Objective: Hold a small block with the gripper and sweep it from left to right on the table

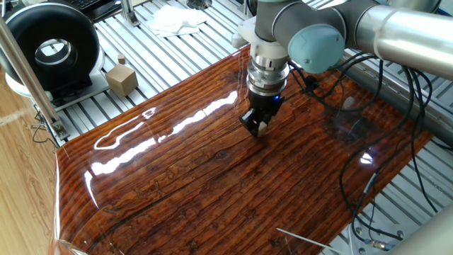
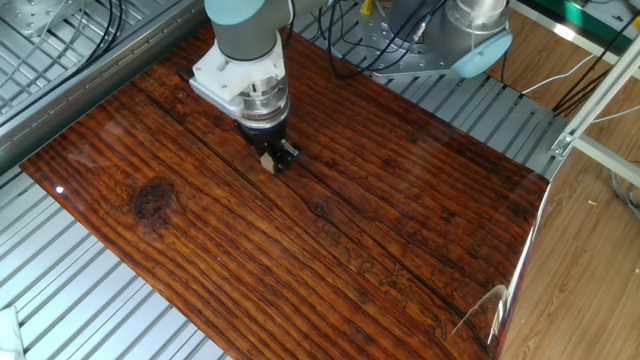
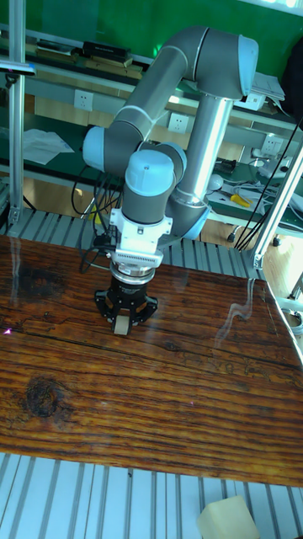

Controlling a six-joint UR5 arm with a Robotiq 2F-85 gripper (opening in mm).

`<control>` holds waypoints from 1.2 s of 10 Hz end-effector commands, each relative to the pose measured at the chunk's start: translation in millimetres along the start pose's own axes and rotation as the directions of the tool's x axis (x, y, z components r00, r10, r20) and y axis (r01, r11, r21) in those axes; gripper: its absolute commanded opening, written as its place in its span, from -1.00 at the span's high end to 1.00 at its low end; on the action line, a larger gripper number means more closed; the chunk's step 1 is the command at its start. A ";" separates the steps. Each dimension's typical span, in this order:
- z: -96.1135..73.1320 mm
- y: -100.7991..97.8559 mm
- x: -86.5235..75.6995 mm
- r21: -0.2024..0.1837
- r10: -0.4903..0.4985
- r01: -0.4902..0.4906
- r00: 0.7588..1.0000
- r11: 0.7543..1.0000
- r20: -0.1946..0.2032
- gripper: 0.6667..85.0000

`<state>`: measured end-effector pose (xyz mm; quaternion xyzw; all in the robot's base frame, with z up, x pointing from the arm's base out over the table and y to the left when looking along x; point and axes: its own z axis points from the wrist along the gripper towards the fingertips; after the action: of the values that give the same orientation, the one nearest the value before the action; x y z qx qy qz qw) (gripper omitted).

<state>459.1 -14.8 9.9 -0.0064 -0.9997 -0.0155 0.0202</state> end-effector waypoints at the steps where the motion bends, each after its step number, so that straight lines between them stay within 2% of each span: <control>1: 5.5 6.2 0.0 -0.033 0.022 -0.022 1.000 0.999 -0.001 0.99; 3: 13.4 1.4 -2.8 -0.024 0.018 -0.017 1.000 1.000 0.012 0.99; 6: 13.5 -2.0 -2.3 -0.010 0.020 -0.019 1.000 1.000 0.011 0.99; 10: 4.2 14.8 -0.7 -0.021 0.038 -0.037 0.999 0.999 0.010 0.99; 12: 11.3 12.5 -1.8 -0.024 0.033 -0.033 0.999 0.999 0.015 0.99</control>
<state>458.9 -6.5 0.2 -0.0180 -0.9995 -0.0195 0.0163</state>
